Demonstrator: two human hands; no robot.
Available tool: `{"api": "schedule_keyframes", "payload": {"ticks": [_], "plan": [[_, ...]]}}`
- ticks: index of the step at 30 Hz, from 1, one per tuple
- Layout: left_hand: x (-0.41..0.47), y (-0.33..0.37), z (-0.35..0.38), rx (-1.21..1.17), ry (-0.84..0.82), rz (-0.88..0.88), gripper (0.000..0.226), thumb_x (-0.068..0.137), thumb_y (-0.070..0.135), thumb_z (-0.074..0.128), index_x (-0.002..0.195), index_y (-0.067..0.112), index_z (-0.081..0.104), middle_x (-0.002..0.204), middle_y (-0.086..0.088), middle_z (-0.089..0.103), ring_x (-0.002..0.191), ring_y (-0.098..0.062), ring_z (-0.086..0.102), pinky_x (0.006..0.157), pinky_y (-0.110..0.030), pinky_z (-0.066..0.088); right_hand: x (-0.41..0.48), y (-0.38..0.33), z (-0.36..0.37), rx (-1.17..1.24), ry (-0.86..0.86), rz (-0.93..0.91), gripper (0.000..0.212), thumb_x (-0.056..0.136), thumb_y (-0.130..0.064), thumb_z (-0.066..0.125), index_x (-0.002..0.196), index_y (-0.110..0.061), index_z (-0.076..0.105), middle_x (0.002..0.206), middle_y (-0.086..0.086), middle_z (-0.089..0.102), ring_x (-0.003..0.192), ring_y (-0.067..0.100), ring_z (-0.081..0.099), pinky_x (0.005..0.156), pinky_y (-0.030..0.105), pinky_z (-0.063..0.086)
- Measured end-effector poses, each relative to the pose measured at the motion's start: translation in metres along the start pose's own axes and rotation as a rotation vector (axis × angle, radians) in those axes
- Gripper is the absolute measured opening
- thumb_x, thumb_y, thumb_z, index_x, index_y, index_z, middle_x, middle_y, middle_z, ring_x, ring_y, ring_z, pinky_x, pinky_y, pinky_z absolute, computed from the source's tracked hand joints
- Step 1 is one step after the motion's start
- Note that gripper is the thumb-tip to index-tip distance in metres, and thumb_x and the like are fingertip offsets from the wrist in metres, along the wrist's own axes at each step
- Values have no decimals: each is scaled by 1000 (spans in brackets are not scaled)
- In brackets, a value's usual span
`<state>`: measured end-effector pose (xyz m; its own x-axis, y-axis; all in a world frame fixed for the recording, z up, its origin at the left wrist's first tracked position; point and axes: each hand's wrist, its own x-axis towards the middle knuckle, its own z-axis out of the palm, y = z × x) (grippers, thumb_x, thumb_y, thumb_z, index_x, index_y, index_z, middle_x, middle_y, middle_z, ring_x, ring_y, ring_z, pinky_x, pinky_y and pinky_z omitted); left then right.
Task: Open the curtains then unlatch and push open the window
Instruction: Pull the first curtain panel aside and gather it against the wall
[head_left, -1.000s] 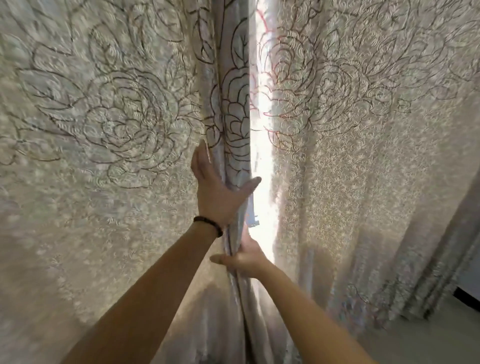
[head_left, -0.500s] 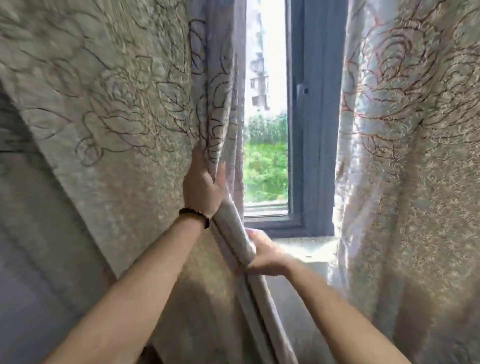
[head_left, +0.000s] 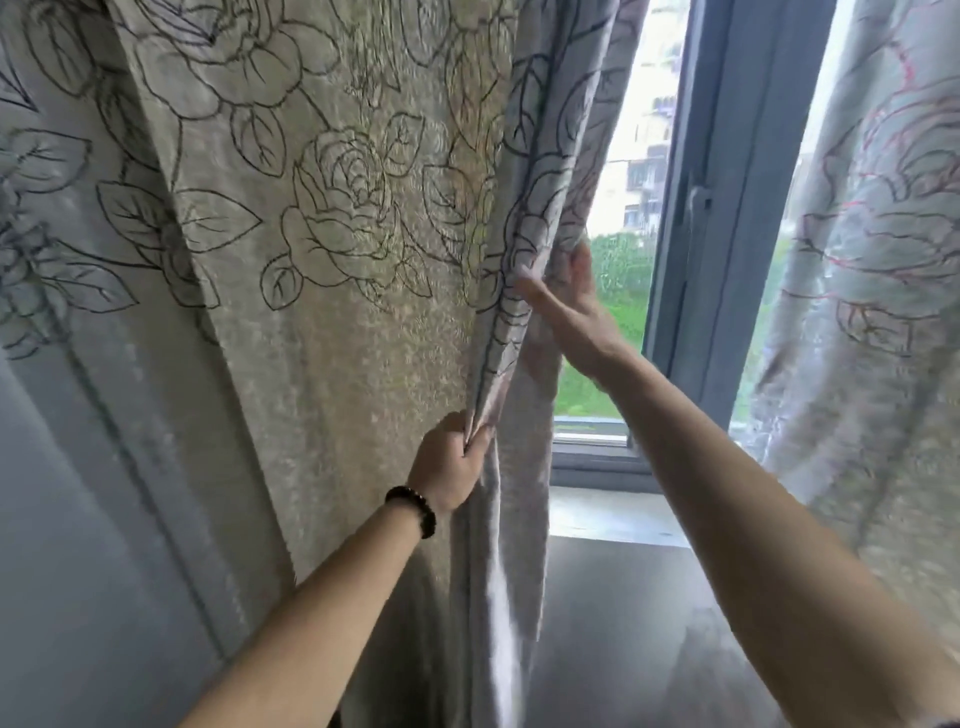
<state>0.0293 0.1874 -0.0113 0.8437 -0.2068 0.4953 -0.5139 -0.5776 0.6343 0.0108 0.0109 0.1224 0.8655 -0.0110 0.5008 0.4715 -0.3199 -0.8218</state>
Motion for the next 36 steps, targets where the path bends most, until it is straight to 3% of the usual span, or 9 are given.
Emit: {"api": "schedule_keyframes", "payload": {"ticks": [3, 7, 9, 15, 19, 24, 28, 31, 36], "plan": [[-8, -2, -12, -86, -60, -2, 30, 101, 22, 45, 129, 13, 53, 104, 2, 65, 94, -16, 62, 71, -4, 41, 5, -1, 22, -58, 140, -12, 100, 90, -50, 69, 159, -24, 2, 162, 1, 31, 137, 6, 33, 116, 27, 22], [-3, -24, -57, -131, -152, -36, 38, 102, 42, 36, 138, 28, 43, 114, 3, 67, 98, -19, 66, 83, -29, 53, 25, -14, 63, -174, 333, -92, 53, 95, -42, 60, 143, -23, 47, 131, 3, 65, 120, 25, 61, 102, 41, 48], [2, -45, -90, -125, -136, -45, 45, 101, 50, 31, 139, 28, 40, 124, 3, 64, 107, -17, 63, 87, -25, 46, 37, -26, 96, -156, 351, -160, 42, 97, -34, 58, 137, -21, 54, 127, 2, 68, 117, 23, 62, 99, 39, 50], [10, -119, -207, -12, 60, -39, 49, 103, 41, 32, 149, 24, 29, 143, -4, 50, 129, -26, 49, 101, -27, 38, 97, -75, 235, -42, 333, -213, 30, 95, -30, 53, 121, -16, 62, 108, -6, 66, 102, 13, 60, 91, 30, 49], [-1, -197, -284, 64, 195, -148, 35, 103, 30, 38, 136, 22, 44, 125, -5, 64, 112, -29, 62, 95, -42, 49, 128, -100, 342, -136, 104, -135, 29, 98, -40, 49, 112, -16, 58, 109, 7, 68, 99, 28, 64, 91, 48, 54], [-26, -265, -346, 118, 336, -274, 35, 101, 24, 41, 135, 17, 45, 113, -16, 68, 99, -37, 65, 84, -43, 53, 134, -114, 446, -88, -56, -166, 27, 103, -34, 51, 125, -19, 56, 126, 7, 66, 114, 25, 58, 92, 32, 44], [-13, -291, -362, 191, 349, -263, 30, 101, 20, 39, 131, 17, 43, 81, -17, 67, 69, -40, 64, 61, -44, 52, 147, -117, 468, -47, -70, -147, 32, 103, -37, 52, 129, -20, 55, 128, 2, 65, 116, 22, 57, 90, 27, 39], [3, -300, -358, 201, 302, -246, 44, 101, 18, 38, 145, 21, 32, 96, -15, 65, 58, -30, 60, 52, -35, 48, 156, -104, 456, -81, -36, -164, 32, 98, -46, 57, 122, -25, 58, 117, -2, 68, 108, 20, 61, 91, 32, 47], [27, -305, -341, 184, 215, -226, 40, 99, 15, 38, 139, 18, 34, 100, -15, 70, 81, -35, 67, 81, -48, 55, 165, -93, 438, 35, 160, -243, 37, 79, -62, 60, 111, -44, 55, 140, 1, 49, 129, 21, 49, 114, 48, 40]]}}
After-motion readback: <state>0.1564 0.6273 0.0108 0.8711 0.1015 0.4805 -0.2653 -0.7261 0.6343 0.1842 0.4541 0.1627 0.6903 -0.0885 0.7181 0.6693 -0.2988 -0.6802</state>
